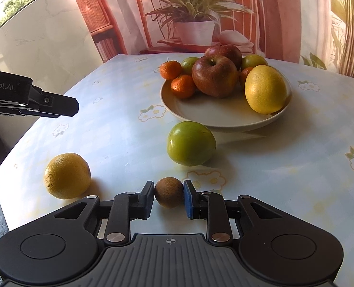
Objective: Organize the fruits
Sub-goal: 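Carry the kiwi toward the plate with right gripper while left gripper grasps the green apple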
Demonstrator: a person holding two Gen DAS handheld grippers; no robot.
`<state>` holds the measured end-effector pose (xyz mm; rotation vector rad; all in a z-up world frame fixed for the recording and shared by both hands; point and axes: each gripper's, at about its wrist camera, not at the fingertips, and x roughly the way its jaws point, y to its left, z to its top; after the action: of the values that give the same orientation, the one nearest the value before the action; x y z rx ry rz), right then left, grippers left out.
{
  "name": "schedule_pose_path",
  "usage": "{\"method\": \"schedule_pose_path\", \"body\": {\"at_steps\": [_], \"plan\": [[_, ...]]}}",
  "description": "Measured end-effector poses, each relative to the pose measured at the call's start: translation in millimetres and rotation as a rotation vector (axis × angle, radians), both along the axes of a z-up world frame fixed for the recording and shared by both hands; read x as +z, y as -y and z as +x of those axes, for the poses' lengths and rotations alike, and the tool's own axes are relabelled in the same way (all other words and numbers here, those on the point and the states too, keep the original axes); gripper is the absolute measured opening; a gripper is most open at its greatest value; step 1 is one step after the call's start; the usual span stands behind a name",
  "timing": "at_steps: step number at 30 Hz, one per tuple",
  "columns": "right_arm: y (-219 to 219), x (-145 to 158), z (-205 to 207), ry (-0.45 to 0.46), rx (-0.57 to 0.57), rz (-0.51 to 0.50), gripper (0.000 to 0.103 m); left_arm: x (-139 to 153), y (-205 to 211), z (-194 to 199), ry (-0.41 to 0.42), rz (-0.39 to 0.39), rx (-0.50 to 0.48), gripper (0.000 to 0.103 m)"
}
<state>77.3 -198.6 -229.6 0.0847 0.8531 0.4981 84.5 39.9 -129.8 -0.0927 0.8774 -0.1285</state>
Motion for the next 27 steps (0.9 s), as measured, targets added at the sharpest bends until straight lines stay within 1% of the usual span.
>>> {"method": "schedule_pose_path", "body": {"at_steps": [3, 6, 12, 15, 17, 20, 22, 24, 27], "plan": [[12.1, 7.3, 1.0, 0.023, -0.025, 0.018, 0.024, 1.6, 6.3, 3.1, 0.006, 0.008, -0.021, 0.039], [28.8, 21.7, 2.9, 0.070, -0.068, 0.025, 0.024, 6.4, 14.1, 8.0, 0.020, 0.014, -0.046, 0.039], [61.1, 54.3, 10.5, 0.162, -0.125, 0.024, 0.024, 30.5, 29.7, 27.4, 0.083, 0.001, -0.063, 0.039], [74.5, 66.7, 16.7, 0.193, -0.146, 0.011, 0.024, 42.3, 37.4, 38.1, 0.126, -0.007, -0.071, 0.039], [80.7, 71.0, 19.8, 0.207, -0.161, -0.001, 0.024, 45.0, 44.2, 45.3, 0.130, -0.007, -0.091, 0.041], [88.5, 71.3, 26.3, 0.207, -0.180, -0.003, 0.024, 35.3, 58.9, 54.7, 0.101, -0.011, -0.123, 0.046], [91.3, 67.9, 28.4, 0.199, -0.189, -0.001, 0.024, 22.7, 67.3, 58.0, 0.061, -0.008, -0.156, 0.049], [93.7, 63.9, 28.4, 0.189, -0.195, 0.006, 0.024, 5.0, 75.0, 59.4, 0.020, 0.001, -0.202, 0.049], [96.8, 57.4, 27.9, 0.172, -0.207, 0.013, 0.024, -16.0, 83.8, 59.0, -0.033, 0.021, -0.243, 0.049]]}}
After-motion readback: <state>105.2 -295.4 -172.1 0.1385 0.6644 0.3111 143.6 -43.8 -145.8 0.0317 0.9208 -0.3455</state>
